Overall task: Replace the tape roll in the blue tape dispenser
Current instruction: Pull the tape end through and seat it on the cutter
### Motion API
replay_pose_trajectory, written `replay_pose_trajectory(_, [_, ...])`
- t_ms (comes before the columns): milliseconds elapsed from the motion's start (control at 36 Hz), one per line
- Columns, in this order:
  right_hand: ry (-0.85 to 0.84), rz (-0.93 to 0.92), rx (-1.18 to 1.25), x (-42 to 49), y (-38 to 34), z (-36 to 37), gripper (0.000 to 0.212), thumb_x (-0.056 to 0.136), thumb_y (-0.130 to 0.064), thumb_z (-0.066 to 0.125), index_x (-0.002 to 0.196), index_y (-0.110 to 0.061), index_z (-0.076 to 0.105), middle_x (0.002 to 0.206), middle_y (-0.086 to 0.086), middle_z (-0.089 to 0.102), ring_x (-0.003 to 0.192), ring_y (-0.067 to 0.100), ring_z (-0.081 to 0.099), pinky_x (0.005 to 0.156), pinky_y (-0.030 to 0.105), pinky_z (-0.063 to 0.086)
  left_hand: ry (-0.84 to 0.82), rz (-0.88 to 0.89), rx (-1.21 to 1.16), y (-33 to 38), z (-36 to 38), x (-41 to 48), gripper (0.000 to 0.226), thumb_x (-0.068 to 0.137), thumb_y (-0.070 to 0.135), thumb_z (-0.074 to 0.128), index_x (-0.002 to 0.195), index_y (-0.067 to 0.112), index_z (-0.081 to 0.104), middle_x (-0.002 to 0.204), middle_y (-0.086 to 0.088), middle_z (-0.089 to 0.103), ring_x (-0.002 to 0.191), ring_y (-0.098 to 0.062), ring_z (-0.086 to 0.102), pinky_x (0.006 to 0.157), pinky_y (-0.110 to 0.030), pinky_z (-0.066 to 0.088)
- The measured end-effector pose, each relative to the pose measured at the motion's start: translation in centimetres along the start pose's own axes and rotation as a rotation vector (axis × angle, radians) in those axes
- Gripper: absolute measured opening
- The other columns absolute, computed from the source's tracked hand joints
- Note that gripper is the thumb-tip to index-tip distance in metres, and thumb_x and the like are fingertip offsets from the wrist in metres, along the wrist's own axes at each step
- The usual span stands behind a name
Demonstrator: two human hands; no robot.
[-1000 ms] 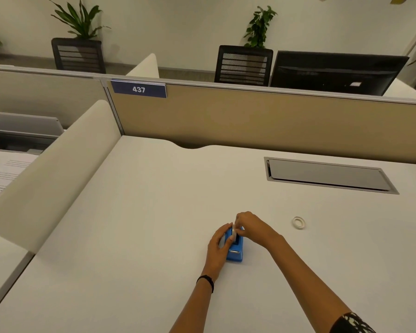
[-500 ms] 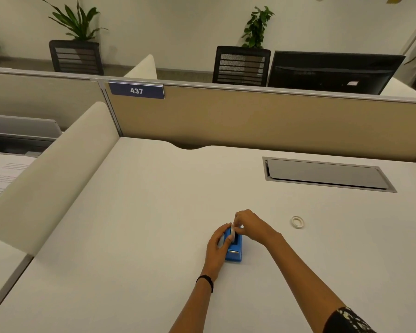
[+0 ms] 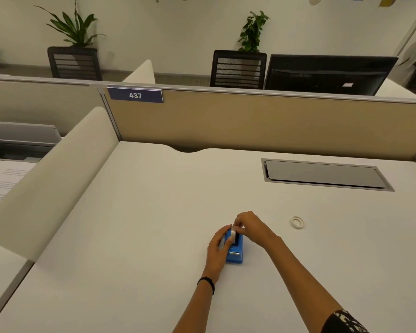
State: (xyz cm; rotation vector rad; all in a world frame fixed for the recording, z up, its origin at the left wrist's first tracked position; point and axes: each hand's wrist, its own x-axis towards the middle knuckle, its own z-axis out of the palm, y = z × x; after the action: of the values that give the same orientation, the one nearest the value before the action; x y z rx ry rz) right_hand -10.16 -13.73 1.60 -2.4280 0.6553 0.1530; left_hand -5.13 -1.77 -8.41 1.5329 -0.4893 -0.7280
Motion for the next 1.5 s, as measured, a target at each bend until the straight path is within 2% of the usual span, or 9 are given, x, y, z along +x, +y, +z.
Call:
replay_pose_trajectory(444, [-0.022, 0.046, -0.063, 0.7, -0.1, 0.9, 0.026, 0.09, -0.011, 0.053, 0.086, 0.012, 0.066, 0.091, 0.031, 0.066, 0.089, 0.038, 0.062, 0.092, 0.03, 0.046, -0.01, 0.018, -0.006, -0.4, 0.0, 0.1, 0.033, 0.093, 0.019, 0.053, 0.126, 0.022, 0.052, 0.129, 0.003, 0.056, 0.119, -0.012, 0.053, 0.096, -0.015, 0.045])
replay_pose_trajectory(611, [-0.124, -0.002, -0.371, 2.3, -1.4, 0.2, 0.035, 0.09, -0.005, 0.05, 0.057, -0.01, 0.044, 0.047, 0.004, 0.034, 0.043, 0.013, 0.032, 0.119, 0.03, 0.018, 0.001, 0.011, 0.01, -0.6, -0.1, 0.1, 0.03, 0.092, 0.021, 0.054, 0.118, 0.036, 0.051, 0.125, 0.013, 0.054, 0.113, -0.002, 0.052, 0.085, -0.001, 0.043])
replay_pose_trajectory(861, [-0.166, -0.105, -0.563, 3.4, -2.5, 0.3, 0.051, 0.086, 0.003, 0.052, 0.051, -0.019, 0.023, 0.051, 0.0, 0.03, 0.08, 0.035, 0.059, 0.121, 0.038, 0.013, 0.02, -0.015, 0.024, -1.1, 0.0, 0.4, 0.029, 0.092, 0.022, 0.055, 0.116, 0.038, 0.049, 0.124, 0.013, 0.054, 0.114, -0.006, 0.052, 0.086, -0.005, 0.045])
replay_pose_trajectory(972, [-0.173, -0.09, -0.534, 3.6, -2.5, 0.3, 0.05, 0.085, 0.006, 0.05, 0.051, -0.02, 0.023, 0.054, 0.004, 0.04, 0.057, 0.028, 0.043, 0.121, 0.037, 0.013, 0.022, -0.015, 0.022, -1.0, 0.0, 0.4, 0.029, 0.092, 0.021, 0.055, 0.118, 0.035, 0.05, 0.125, 0.012, 0.054, 0.113, -0.004, 0.053, 0.085, -0.004, 0.045])
replay_pose_trajectory(1056, [-0.16, -0.092, -0.441, 3.4, -2.4, -0.1, 0.05, 0.086, 0.002, 0.052, 0.051, -0.021, 0.026, 0.052, -0.004, 0.03, 0.047, 0.012, 0.025, 0.11, 0.029, 0.03, 0.015, -0.008, 0.021, -0.9, 0.0, 0.3, 0.029, 0.092, 0.022, 0.055, 0.118, 0.035, 0.051, 0.124, 0.013, 0.055, 0.111, 0.002, 0.052, 0.085, -0.002, 0.044])
replay_pose_trajectory(1167, [-0.163, 0.044, -0.257, 3.2, -1.4, -0.6, 0.02, 0.086, -0.006, 0.06, 0.067, 0.001, 0.061, 0.07, 0.017, 0.061, 0.058, 0.018, 0.044, 0.049, 0.015, 0.032, 0.018, 0.004, 0.025, -0.8, 0.0, 0.3, 0.027, 0.092, 0.025, 0.054, 0.115, 0.04, 0.053, 0.123, 0.015, 0.056, 0.113, 0.003, 0.053, 0.088, -0.004, 0.043])
replay_pose_trajectory(1278, [-0.167, 0.046, -0.099, 2.7, -0.2, -1.0, 0.018, 0.088, -0.004, 0.055, 0.09, 0.009, 0.068, 0.094, 0.027, 0.069, 0.067, 0.021, 0.051, 0.057, 0.024, 0.039, 0.011, 0.022, 0.041, -0.9, 0.1, 0.4, 0.028, 0.093, 0.023, 0.053, 0.117, 0.037, 0.053, 0.125, 0.011, 0.057, 0.116, -0.004, 0.053, 0.095, -0.012, 0.042])
replay_pose_trajectory(1389, [-0.157, 0.022, -0.056, 2.4, 0.5, -0.6, 0.025, 0.092, -0.009, 0.052, 0.086, 0.01, 0.067, 0.072, 0.019, 0.066, 0.053, 0.015, 0.044, 0.061, 0.026, 0.04, 0.009, 0.025, 0.041, -1.0, 0.0, 0.5, 0.029, 0.093, 0.021, 0.053, 0.12, 0.031, 0.053, 0.127, 0.007, 0.057, 0.117, -0.009, 0.053, 0.1, -0.018, 0.042])
replay_pose_trajectory(1500, [-0.121, -0.012, -0.106, 2.3, 0.9, 0.0, 0.02, 0.087, -0.013, 0.06, 0.081, 0.002, 0.07, 0.078, 0.02, 0.07, 0.065, 0.024, 0.057, 0.113, 0.035, 0.023, 0.003, 0.019, 0.042, -0.9, -0.1, 0.5, 0.03, 0.092, 0.021, 0.054, 0.12, 0.031, 0.052, 0.129, 0.007, 0.055, 0.118, -0.007, 0.052, 0.093, -0.009, 0.042])
